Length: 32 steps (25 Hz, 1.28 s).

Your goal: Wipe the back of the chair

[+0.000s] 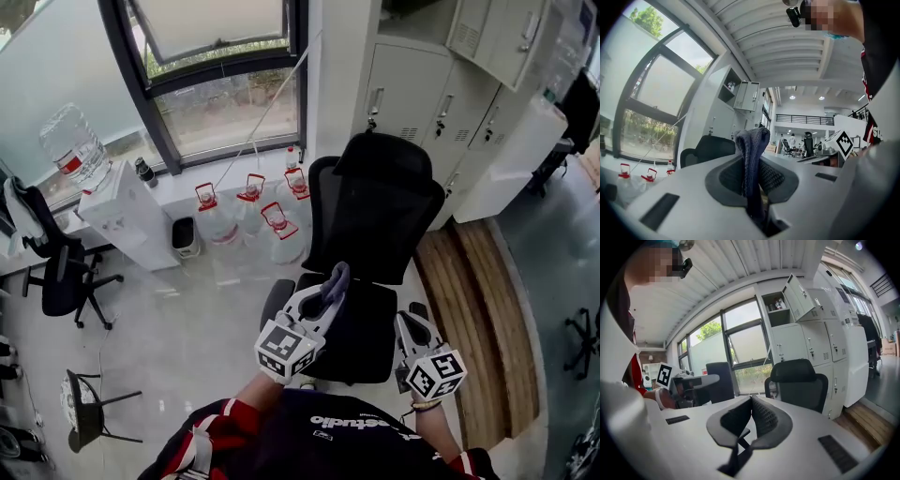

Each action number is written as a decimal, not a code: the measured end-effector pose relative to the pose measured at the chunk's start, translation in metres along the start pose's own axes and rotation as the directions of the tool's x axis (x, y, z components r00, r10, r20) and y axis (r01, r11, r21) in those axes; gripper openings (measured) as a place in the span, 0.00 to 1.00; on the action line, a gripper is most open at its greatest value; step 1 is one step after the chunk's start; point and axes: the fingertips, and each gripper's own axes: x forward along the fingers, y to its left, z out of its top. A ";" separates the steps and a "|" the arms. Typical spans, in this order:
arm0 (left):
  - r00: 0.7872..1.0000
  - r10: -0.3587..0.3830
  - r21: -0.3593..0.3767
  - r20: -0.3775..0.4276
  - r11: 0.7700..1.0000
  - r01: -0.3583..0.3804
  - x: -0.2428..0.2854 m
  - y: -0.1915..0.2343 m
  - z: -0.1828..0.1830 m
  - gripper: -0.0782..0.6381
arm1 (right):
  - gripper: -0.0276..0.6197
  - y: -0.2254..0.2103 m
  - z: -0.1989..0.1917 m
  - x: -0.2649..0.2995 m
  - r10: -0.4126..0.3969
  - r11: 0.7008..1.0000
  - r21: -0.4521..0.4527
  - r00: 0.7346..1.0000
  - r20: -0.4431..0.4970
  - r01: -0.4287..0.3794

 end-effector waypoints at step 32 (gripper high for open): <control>0.999 0.047 0.062 -0.005 0.997 -0.046 -0.208 -0.298 -0.024 0.19 | 0.06 0.117 -0.096 -0.322 0.019 1.000 0.009 0.994 0.110 -0.020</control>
